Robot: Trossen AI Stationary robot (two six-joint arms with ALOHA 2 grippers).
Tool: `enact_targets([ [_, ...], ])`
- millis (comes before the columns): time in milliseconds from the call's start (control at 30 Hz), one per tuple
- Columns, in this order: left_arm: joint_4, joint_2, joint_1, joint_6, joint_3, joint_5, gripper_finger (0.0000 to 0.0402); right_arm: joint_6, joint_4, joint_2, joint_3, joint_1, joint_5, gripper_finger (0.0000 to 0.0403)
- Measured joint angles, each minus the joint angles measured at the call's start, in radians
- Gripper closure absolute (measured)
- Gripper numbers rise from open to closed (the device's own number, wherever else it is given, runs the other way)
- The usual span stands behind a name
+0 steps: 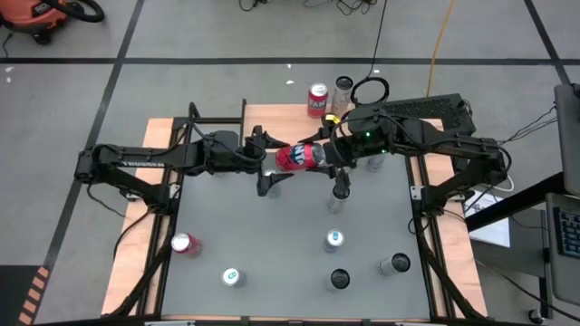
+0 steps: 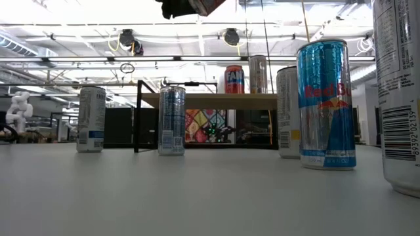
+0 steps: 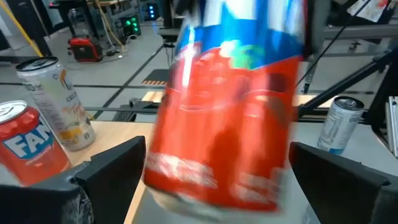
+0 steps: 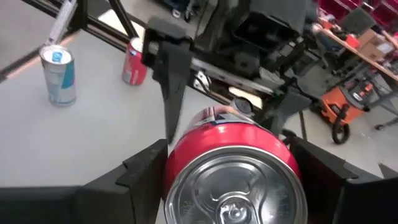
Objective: Place canned beverage on shelf
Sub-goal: Put the right orange soda can on the shelf aligned with the other orange soda can
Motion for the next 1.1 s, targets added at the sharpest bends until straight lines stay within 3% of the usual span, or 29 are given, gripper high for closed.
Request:
enact_targets([
  [133,0.027,0.000,0.000,0.000,0.000,-0.011,0.0007,0.018,0.009,0.013,0.000,0.000,-0.001,0.0149],
  [467,0.005,0.000,0.000,-0.023,0.000,-0.019,0.0077,0.021,0.039,0.016,0.000,-0.002,0.000,0.0149],
  [667,0.014,0.000,0.000,-0.024,0.000,-0.019,0.0093,0.052,0.036,0.015,0.000,-0.002,-0.001,0.0138],
  [1100,0.034,-0.001,-0.013,-0.024,0.005,-0.045,0.0097,0.469,0.057,0.013,0.002,0.011,0.008,0.0087],
])
